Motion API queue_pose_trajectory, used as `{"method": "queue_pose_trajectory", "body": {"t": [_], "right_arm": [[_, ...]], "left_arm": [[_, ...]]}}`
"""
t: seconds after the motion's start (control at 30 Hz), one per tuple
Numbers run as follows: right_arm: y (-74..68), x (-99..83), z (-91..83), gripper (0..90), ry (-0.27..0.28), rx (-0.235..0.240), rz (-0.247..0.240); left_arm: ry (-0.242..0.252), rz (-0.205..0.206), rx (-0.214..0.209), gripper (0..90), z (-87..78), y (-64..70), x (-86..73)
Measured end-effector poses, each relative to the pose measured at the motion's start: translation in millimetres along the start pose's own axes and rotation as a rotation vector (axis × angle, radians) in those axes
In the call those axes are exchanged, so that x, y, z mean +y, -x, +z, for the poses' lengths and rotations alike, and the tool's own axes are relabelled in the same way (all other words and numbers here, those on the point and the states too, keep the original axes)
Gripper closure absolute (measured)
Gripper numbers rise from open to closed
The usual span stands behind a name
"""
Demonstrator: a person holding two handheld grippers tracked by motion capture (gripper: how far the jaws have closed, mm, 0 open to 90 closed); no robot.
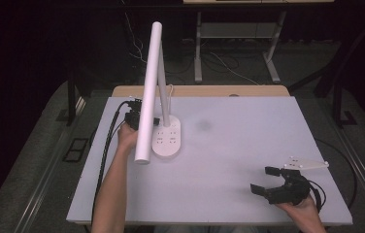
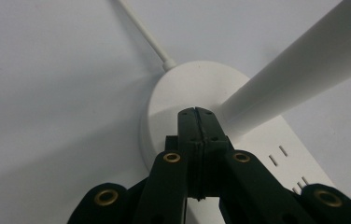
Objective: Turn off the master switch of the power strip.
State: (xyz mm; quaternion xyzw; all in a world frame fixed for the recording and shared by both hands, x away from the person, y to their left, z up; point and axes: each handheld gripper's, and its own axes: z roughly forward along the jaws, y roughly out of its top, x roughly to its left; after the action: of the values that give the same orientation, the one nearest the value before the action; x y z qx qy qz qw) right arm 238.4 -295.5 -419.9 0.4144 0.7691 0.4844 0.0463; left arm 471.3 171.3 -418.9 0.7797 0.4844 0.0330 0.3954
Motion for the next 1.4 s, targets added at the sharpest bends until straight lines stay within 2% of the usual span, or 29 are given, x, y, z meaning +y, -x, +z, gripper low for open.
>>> {"method": "queue_pose_trajectory", "body": {"t": [0.13,0.3,0.33,0.43,0.5,0.6,0.73,0.9,1.03,1.07,1.13,1.2,1.27,1.4], "right_arm": [[0.5,-0.1,0.3,0.3,-0.002,0.001,0.002],[1.1,-0.2,0.3,0.3,0.002,0.006,0.011],[1.0,-0.2,0.2,0.3,0.003,0.006,0.012],[0.5,-0.1,-0.1,0.2,0.001,0.009,0.009],[0.0,0.0,0.4,0.2,-0.003,0.011,0.006],[-0.8,0.0,0.8,0.3,-0.006,0.011,0.001],[-1.1,-0.2,0.1,0.3,-0.006,0.012,0.003],[-0.9,-0.2,-0.2,0.2,-0.005,0.013,0.003],[-1.4,-0.2,0.0,0.2,-0.006,0.015,-0.001],[-1.4,-0.1,0.2,0.2,-0.007,0.016,-0.004],[-2.0,-0.1,0.6,0.2,-0.008,0.017,-0.006],[-3.0,-0.1,0.3,0.3,-0.006,0.017,-0.005],[-2.8,0.0,-0.5,0.2,-0.005,0.018,-0.006],[-1.4,-0.1,-1.5,0.3,0.003,0.017,0.000]], "left_arm": [[0.021,-0.018,-0.019,90.0,1.5,0.6,-2.6],[0.016,0.010,0.027,90.0,2.0,4.7,-3.1],[0.016,0.005,0.027,90.0,2.9,5.0,-3.9],[0.021,-0.013,-0.026,90.0,4.4,4.0,-6.8],[0.023,0.001,-0.023,90.0,4.3,4.0,-7.2],[0.020,-0.004,-0.021,90.0,4.5,4.2,-6.8],[0.044,-0.036,-0.024,90.0,5.8,2.8,-7.5],[0.054,-0.083,-0.053,90.0,5.9,-1.3,-9.0],[0.050,-0.078,-0.034,90.0,6.3,1.0,-8.4],[0.056,-0.089,-0.037,90.0,6.4,0.4,-9.1],[0.066,-0.125,-0.057,90.0,6.2,-2.7,-11.2],[0.078,-0.125,-0.056,90.0,6.9,-3.6,-13.6],[0.094,-0.173,-0.084,90.0,7.3,-7.2,-16.0],[0.108,-0.178,-0.096,90.0,7.2,-8.6,-17.8]]}}
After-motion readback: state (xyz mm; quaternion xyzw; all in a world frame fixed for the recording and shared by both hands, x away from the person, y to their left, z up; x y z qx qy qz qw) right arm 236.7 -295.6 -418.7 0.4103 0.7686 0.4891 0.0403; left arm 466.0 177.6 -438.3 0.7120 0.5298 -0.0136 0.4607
